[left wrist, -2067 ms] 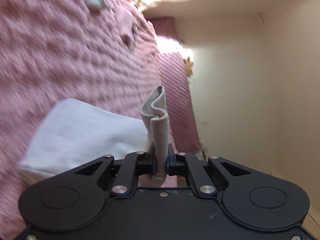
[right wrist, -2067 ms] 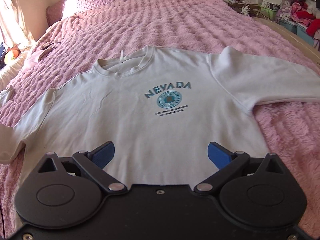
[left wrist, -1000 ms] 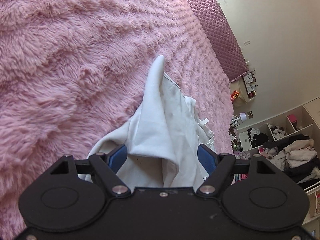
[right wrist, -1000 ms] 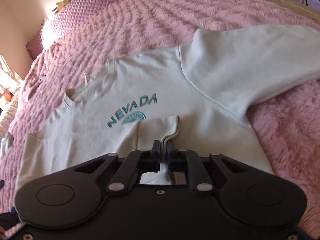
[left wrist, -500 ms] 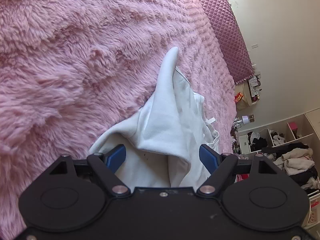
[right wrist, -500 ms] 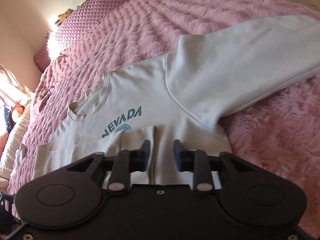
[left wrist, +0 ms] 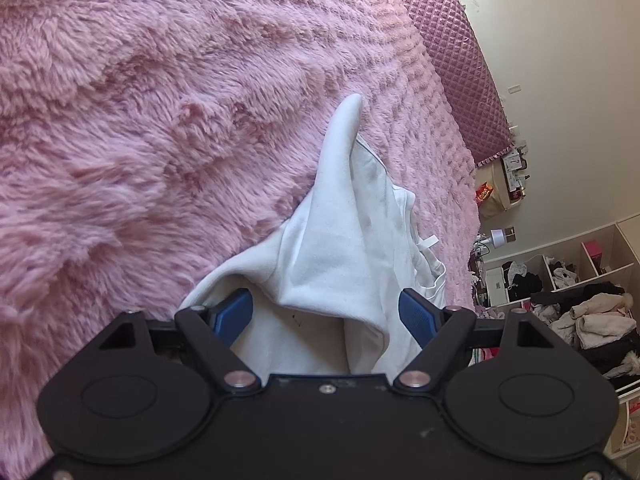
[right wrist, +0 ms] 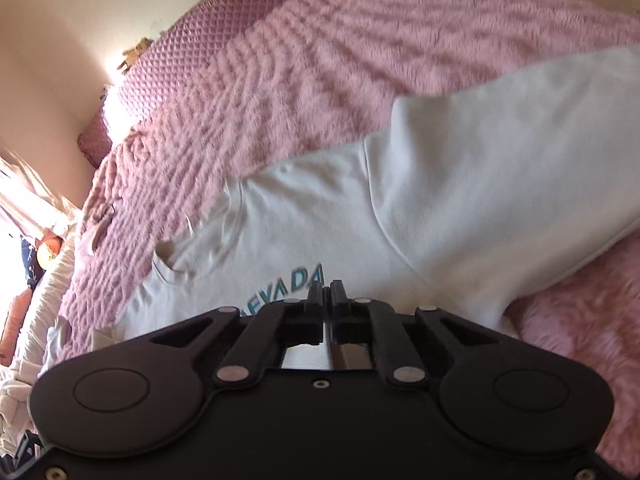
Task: Fold small clothes
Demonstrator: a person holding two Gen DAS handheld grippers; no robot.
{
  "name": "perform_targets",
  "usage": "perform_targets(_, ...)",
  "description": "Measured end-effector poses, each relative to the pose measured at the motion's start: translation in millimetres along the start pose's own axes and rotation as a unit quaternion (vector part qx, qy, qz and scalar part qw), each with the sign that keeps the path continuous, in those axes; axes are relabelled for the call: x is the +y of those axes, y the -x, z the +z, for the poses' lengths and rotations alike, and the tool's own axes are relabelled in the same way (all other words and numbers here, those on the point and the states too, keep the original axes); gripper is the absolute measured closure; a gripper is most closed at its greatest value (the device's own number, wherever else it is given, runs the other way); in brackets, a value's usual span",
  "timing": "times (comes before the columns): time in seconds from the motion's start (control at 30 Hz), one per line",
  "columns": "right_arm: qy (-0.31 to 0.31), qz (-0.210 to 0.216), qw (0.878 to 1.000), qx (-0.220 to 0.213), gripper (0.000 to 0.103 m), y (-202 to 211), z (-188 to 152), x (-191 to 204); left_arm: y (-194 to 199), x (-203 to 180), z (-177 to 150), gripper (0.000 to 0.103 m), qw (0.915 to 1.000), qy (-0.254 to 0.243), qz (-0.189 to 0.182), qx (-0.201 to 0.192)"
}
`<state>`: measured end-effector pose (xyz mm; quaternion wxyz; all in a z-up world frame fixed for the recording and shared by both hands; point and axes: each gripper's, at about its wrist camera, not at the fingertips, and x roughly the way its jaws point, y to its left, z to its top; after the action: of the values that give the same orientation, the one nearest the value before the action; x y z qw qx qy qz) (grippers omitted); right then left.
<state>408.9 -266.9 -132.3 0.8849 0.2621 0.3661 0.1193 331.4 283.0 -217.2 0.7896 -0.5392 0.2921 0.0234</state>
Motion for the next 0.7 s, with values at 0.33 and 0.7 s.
perform_targets(0.33, 0.030, -0.078, 0.996, 0.008, 0.100, 2, 5, -37, 0, 7, -2, 0.020, 1.0000, 0.008, 0.001, 0.000)
perform_targets(0.7, 0.130, -0.042, 0.990, -0.046, 0.092, 35, -24, 10, 24, -41, -13, 0.016, 0.9969, -0.072, -0.019, -0.027)
